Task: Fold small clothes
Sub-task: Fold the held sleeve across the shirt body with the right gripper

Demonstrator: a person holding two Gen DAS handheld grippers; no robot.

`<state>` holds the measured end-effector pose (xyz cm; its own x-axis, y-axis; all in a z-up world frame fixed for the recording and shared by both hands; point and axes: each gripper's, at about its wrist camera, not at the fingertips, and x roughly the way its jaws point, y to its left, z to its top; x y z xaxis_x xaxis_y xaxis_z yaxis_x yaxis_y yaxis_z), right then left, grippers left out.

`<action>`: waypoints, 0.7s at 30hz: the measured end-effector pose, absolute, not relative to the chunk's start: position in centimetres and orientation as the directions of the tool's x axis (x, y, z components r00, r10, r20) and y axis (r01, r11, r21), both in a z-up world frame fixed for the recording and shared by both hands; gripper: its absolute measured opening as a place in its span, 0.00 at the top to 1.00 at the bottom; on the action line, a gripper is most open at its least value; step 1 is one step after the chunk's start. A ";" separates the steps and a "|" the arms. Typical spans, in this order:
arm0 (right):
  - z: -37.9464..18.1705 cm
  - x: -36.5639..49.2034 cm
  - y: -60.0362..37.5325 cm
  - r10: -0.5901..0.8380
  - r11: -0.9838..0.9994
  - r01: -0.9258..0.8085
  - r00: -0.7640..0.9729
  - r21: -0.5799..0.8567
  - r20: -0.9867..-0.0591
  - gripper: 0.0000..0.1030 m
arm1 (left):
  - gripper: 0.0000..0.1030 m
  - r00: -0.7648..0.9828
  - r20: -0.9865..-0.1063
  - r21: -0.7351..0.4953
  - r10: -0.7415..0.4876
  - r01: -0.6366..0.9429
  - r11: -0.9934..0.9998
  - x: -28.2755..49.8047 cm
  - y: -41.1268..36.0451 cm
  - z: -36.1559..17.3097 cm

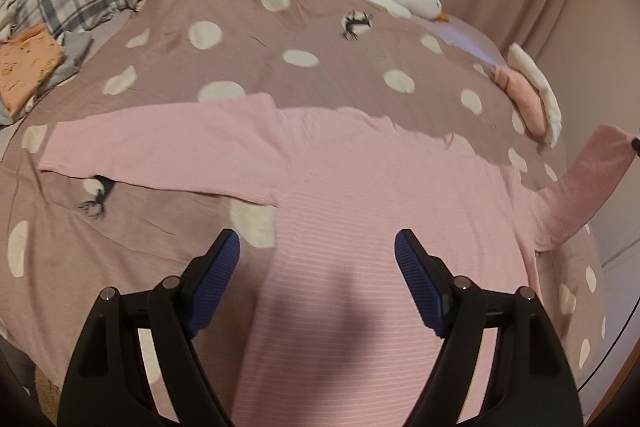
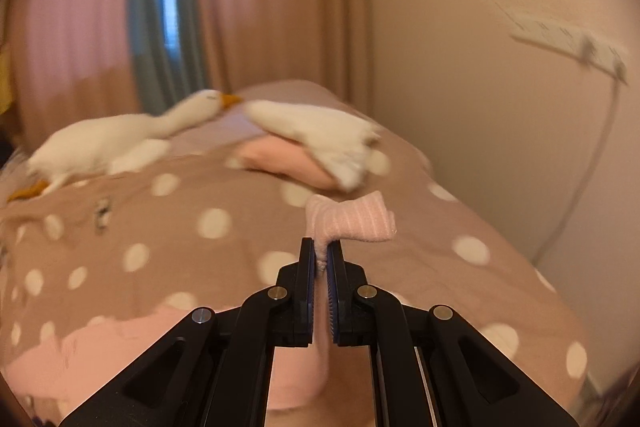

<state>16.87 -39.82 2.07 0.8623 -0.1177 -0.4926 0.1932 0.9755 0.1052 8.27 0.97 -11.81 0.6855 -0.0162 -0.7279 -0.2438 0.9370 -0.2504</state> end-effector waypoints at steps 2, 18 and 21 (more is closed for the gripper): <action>2.5 16.9 -37.6 -0.067 0.986 0.133 0.872 0.102 -0.485 0.93 | 0.23 0.693 -0.721 -0.260 -0.012 -0.254 0.932 7.8 1.7 -11.5; -2.7 16.8 -20.6 0.331 0.933 -0.347 0.717 0.098 -0.613 0.93 | 0.23 0.697 -0.716 -0.285 0.030 -0.332 0.899 5.6 6.0 -11.7; -5.0 16.6 -18.6 0.371 0.909 -0.403 0.656 0.111 -0.657 0.93 | 0.22 0.690 -0.723 -0.289 0.031 -0.342 0.894 5.5 6.5 -12.1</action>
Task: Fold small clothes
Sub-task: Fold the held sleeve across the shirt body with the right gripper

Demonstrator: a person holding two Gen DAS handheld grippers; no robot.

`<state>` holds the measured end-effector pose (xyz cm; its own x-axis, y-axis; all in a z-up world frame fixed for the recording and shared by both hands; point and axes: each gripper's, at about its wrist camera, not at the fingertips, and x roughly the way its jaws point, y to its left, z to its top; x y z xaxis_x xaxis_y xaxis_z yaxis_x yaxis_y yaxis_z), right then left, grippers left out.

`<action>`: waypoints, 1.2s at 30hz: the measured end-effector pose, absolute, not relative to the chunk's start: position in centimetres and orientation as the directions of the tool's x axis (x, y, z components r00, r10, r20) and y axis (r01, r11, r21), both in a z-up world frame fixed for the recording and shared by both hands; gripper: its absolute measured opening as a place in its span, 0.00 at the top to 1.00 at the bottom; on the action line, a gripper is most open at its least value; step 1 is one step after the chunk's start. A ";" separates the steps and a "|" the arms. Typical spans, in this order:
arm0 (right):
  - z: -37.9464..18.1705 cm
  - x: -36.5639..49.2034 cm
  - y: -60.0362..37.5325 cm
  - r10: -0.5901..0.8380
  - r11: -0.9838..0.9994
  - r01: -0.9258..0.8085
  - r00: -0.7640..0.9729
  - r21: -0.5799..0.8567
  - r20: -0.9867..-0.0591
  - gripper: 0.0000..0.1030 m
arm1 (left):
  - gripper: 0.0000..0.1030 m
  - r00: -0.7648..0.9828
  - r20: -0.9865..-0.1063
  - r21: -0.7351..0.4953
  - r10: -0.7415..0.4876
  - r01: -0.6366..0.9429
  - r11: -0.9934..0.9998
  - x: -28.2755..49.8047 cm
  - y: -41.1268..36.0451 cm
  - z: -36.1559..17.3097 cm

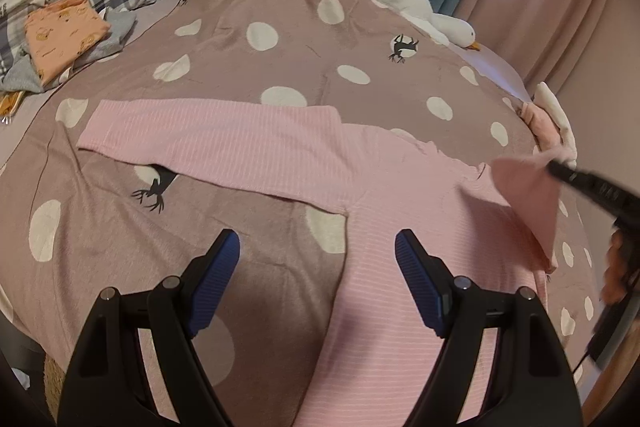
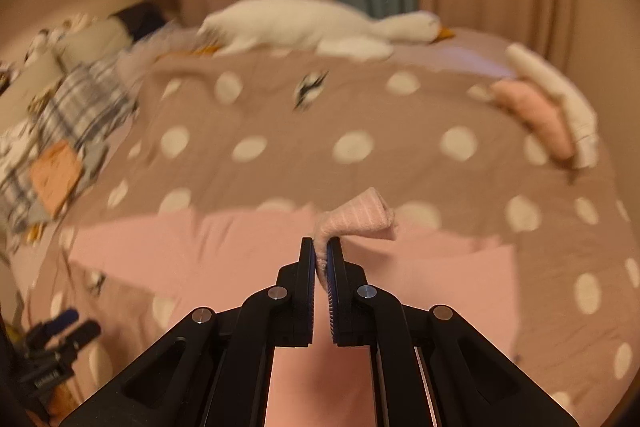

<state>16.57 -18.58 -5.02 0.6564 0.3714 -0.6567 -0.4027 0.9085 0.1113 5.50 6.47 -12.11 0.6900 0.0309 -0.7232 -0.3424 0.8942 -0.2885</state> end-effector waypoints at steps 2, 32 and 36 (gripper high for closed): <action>-6.4 16.0 -17.4 0.393 0.892 -0.436 0.618 0.120 -0.681 0.93 | 0.22 0.683 -0.730 -0.284 0.035 -0.350 0.893 5.4 6.5 -12.3; -12.9 13.3 -14.9 0.433 0.830 -0.534 0.433 0.162 -0.791 0.68 | 0.21 0.666 -0.744 -0.304 0.045 -0.397 0.866 3.6 8.2 -13.3; -11.5 13.3 -16.7 0.473 0.839 -0.494 0.460 0.227 -0.751 0.55 | 0.21 0.663 -0.748 -0.299 0.044 -0.396 0.868 3.5 8.2 -13.3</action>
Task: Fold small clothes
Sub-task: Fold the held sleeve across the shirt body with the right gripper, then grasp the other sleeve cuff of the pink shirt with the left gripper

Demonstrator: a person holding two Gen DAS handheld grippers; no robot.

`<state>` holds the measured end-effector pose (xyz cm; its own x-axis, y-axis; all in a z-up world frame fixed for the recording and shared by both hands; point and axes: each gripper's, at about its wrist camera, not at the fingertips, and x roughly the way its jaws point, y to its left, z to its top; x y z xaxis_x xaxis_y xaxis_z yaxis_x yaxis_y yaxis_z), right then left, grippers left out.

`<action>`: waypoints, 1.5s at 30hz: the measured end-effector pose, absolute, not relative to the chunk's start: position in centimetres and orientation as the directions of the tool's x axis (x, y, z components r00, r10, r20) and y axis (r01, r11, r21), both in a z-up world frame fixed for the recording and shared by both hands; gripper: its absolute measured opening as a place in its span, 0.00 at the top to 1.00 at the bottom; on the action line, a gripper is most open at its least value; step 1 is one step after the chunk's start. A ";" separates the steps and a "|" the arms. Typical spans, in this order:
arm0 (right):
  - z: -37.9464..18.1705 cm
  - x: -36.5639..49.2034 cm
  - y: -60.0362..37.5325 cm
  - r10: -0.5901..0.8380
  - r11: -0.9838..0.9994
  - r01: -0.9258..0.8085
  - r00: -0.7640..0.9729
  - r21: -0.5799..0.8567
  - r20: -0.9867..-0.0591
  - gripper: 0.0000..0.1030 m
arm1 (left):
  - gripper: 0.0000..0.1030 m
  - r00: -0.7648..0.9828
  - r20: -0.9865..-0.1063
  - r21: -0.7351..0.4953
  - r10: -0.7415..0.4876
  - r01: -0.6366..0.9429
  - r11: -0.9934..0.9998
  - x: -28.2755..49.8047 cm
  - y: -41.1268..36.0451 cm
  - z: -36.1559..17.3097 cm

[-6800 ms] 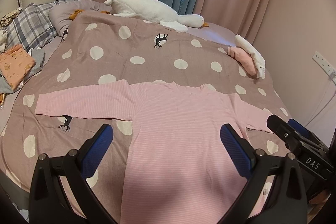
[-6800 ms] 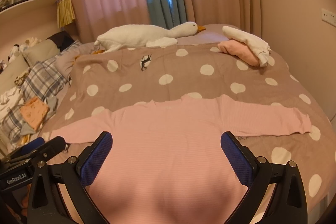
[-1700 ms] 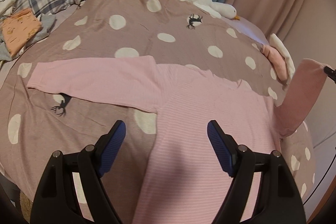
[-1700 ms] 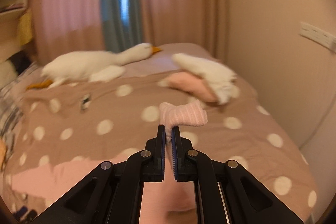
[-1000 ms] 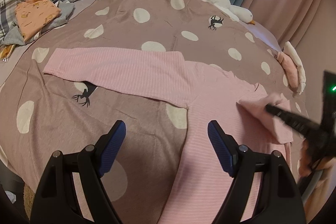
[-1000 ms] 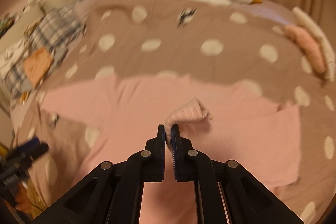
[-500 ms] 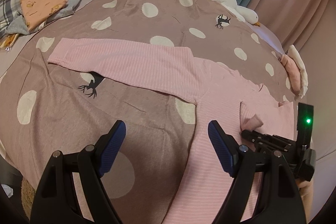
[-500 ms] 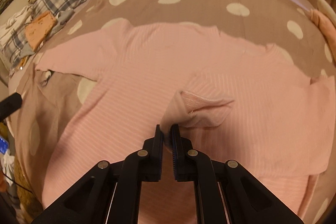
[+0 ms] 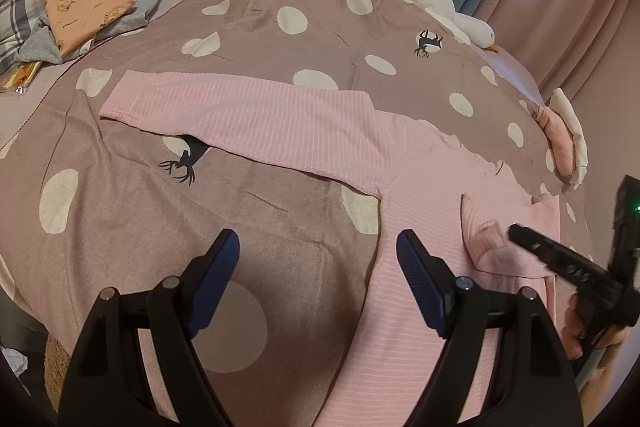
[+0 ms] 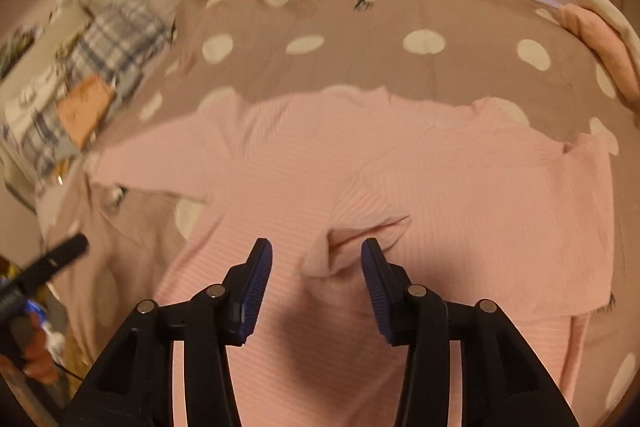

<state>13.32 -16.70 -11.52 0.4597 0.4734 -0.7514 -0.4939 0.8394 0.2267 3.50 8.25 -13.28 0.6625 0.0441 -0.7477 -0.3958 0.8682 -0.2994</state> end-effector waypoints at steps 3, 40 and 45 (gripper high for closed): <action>-11.0 13.3 -18.2 0.448 0.867 -0.447 0.504 0.221 -0.738 0.55 | 0.21 0.664 -0.746 -0.294 0.049 -0.394 0.871 3.6 8.1 -13.0; -13.9 12.5 -31.8 0.092 0.992 0.018 0.597 0.128 -0.797 0.55 | 0.55 0.566 -0.818 -0.208 -0.099 -0.130 0.969 16.7 -3.6 -17.7; -14.0 12.2 -32.3 0.092 0.990 0.030 0.599 0.136 -0.796 0.55 | 0.58 0.549 -0.833 -0.220 -0.068 -0.216 0.951 15.7 -0.6 -18.0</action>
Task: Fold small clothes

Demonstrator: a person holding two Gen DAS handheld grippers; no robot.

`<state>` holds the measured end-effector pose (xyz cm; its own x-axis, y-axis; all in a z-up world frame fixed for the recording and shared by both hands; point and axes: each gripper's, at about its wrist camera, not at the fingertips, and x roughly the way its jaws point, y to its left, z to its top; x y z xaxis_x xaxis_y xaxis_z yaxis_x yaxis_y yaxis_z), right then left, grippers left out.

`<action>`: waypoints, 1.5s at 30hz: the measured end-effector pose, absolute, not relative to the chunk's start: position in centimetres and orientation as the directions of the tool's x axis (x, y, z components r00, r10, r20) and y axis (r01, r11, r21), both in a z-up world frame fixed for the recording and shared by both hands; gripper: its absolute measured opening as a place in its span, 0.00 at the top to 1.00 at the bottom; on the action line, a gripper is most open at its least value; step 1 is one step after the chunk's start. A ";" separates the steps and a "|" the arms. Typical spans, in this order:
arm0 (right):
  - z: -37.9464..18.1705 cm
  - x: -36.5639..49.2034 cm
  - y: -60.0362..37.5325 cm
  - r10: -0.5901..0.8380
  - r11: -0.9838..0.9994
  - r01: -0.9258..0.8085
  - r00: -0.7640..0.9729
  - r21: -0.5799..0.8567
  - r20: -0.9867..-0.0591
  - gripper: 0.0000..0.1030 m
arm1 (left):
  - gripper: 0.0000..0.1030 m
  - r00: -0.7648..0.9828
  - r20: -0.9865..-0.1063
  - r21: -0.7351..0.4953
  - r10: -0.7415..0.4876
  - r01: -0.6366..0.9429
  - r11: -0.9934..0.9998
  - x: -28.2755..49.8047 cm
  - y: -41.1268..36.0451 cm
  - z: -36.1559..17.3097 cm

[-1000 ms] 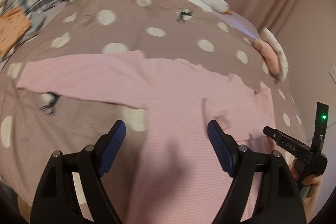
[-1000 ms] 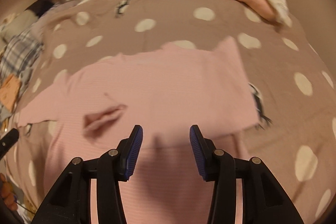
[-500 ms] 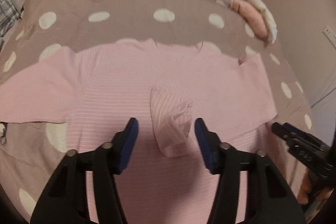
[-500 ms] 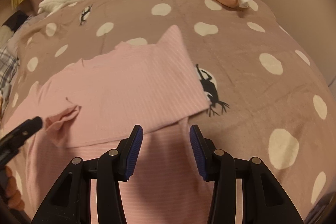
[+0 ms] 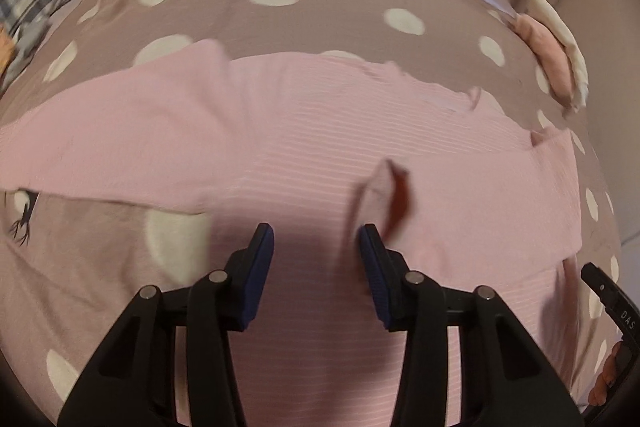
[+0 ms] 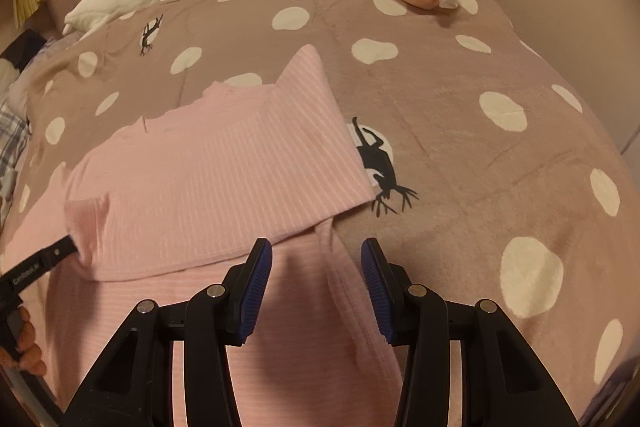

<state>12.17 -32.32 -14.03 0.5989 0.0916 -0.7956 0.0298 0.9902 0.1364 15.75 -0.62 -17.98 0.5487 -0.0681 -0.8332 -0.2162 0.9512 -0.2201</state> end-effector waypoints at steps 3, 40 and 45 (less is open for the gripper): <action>-14.2 12.0 -32.5 0.091 0.990 0.034 0.599 0.139 -0.796 0.55 | 0.57 0.555 -0.823 -0.286 -0.119 -0.225 0.931 15.0 0.3 -17.5; -14.6 11.5 -34.4 0.088 0.979 0.093 0.600 0.179 -0.795 0.55 | 0.94 0.679 -0.647 -0.496 -0.346 -0.030 0.868 16.8 -1.8 -7.6; -14.4 11.6 -34.1 0.094 0.981 0.079 0.603 0.176 -0.792 0.55 | 0.94 0.684 -0.666 -0.465 -0.297 -0.069 0.883 16.3 -0.3 -7.2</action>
